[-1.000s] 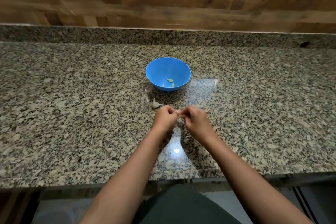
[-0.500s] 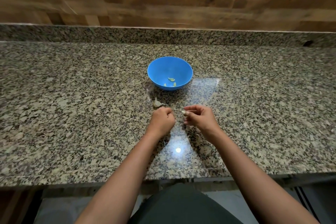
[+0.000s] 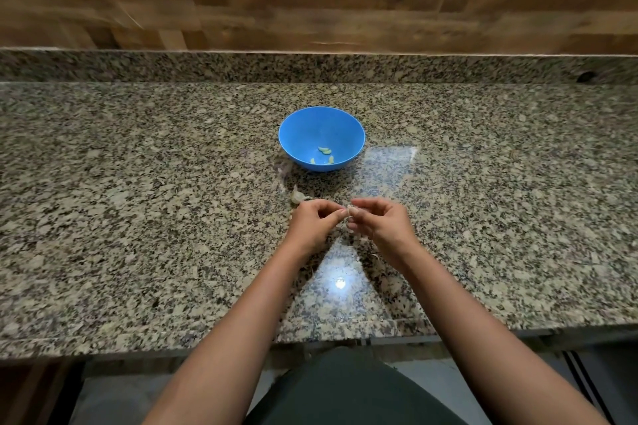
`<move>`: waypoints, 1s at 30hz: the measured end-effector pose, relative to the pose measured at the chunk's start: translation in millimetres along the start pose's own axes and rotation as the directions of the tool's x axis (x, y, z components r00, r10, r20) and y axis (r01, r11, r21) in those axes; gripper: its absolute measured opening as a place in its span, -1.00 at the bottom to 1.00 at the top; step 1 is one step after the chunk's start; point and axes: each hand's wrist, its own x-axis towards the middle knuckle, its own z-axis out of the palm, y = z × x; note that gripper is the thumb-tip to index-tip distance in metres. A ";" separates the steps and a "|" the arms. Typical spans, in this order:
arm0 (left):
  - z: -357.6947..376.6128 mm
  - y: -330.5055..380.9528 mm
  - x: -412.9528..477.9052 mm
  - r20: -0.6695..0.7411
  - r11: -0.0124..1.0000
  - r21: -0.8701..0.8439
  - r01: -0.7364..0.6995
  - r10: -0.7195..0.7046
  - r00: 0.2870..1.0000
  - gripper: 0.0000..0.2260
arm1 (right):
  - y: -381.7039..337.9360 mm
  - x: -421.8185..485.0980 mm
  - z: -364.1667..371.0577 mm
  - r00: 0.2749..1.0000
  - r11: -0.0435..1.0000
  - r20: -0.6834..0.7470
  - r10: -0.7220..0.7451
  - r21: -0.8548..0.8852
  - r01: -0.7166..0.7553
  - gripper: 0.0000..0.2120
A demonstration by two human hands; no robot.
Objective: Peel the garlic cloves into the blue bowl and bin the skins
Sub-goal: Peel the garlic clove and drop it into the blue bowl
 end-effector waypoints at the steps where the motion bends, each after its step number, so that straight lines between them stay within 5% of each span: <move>1: 1.0 -0.1 -0.4 0.004 0.999 -0.030 0.013 -0.012 1.000 -0.93 | 0.5 -1.1 1.0 1.000 0.999 -0.001 0.005 0.044 -0.005 -0.86; 5: 3.8 -1.9 -0.4 -0.003 0.994 -0.108 0.032 -0.033 0.999 -0.94 | 1.0 -2.4 4.1 1.000 0.998 0.013 -0.002 0.068 0.001 -0.91; 16: 3.0 4.8 4.1 0.057 0.914 -0.394 0.100 -0.084 0.995 -0.92 | -7.1 -1.4 6.5 0.990 0.957 0.005 -0.143 -0.252 0.140 -0.86; 25: 4.7 9.2 4.5 0.106 0.825 -0.542 0.160 -0.122 0.987 -0.97 | -10.8 -0.3 2.8 0.988 0.950 0.031 -0.148 -0.275 0.151 -0.85; 30: 2.2 9.3 5.9 0.128 0.814 -0.555 0.170 -0.119 0.985 -0.93 | -13.0 -1.0 1.8 0.993 0.982 0.043 -0.107 -0.152 0.113 -0.86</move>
